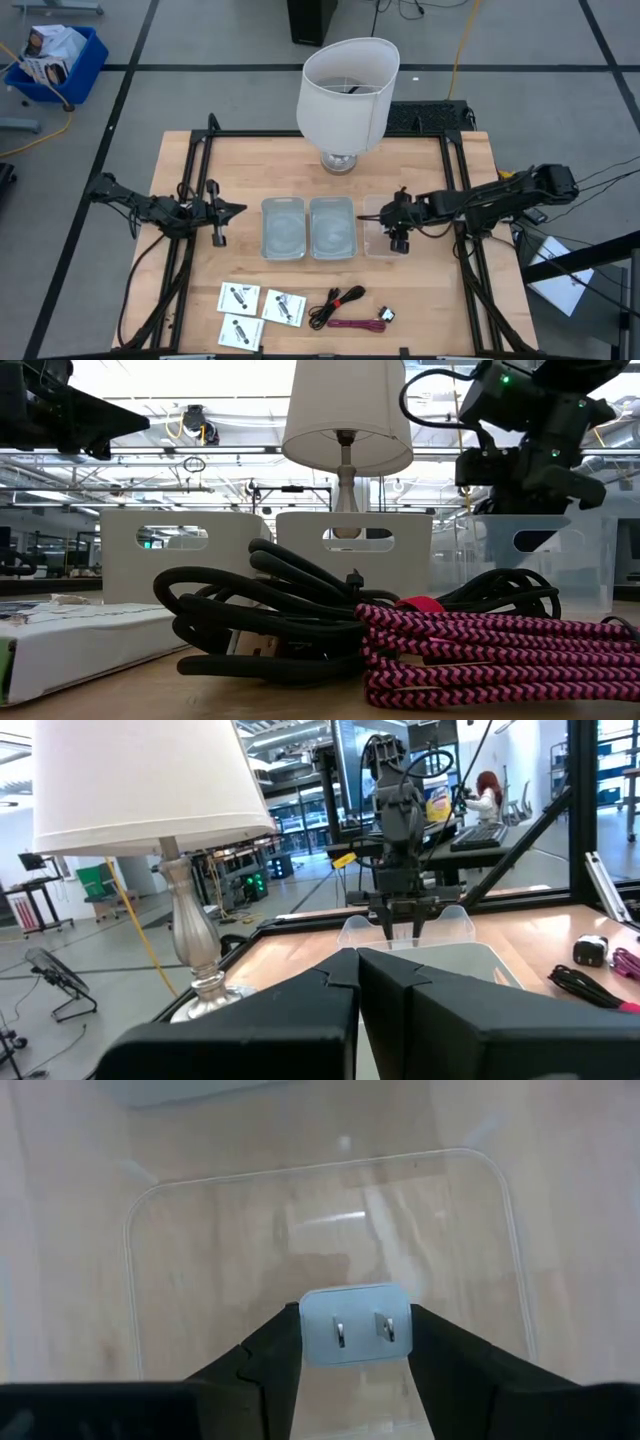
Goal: Pick and place items into bin
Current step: Put the white charger adapter into the transparent bin, then put the black charger adapter into the transparent bin
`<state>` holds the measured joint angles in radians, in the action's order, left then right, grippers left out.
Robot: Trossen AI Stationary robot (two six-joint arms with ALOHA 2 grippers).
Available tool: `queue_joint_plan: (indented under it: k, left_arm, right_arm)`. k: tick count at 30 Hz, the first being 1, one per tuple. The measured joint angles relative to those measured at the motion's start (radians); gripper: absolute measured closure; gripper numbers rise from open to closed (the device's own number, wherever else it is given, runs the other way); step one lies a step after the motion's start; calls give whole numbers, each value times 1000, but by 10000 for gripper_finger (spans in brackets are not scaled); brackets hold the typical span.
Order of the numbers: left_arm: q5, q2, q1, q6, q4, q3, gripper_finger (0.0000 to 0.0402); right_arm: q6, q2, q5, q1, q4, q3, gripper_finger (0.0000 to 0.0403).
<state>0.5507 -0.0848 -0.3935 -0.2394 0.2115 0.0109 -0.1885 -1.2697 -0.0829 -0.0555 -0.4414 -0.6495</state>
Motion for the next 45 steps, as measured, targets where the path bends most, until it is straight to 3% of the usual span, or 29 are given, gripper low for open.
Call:
queue_joint_plan:
  k: [16, 23, 30, 35, 39, 45]
  left_arm:
    - [0, 0, 0, 8, -1, 0, 394]
    - [0, 0, 0, 8, -1, 0, 394]
    - [0, 0, 0, 8, -1, 0, 394]
    - [0, 0, 0, 8, -2, 0, 394]
    - [0, 0, 0, 8, -1, 0, 394]
    - [1, 0, 0, 8, -2, 0, 394]
  right_arm:
    - [29, 123, 1, 0, 28, 3, 168]
    - [80, 262, 1, -10, 35, 3, 163]
    - [120, 420, 17, -100, 118, 2, 163]
    - [122, 482, 115, -176, 164, 2, 171]
    - [122, 487, 131, -232, 185, 2, 192]
    - [151, 484, 130, -273, 177, 2, 267]
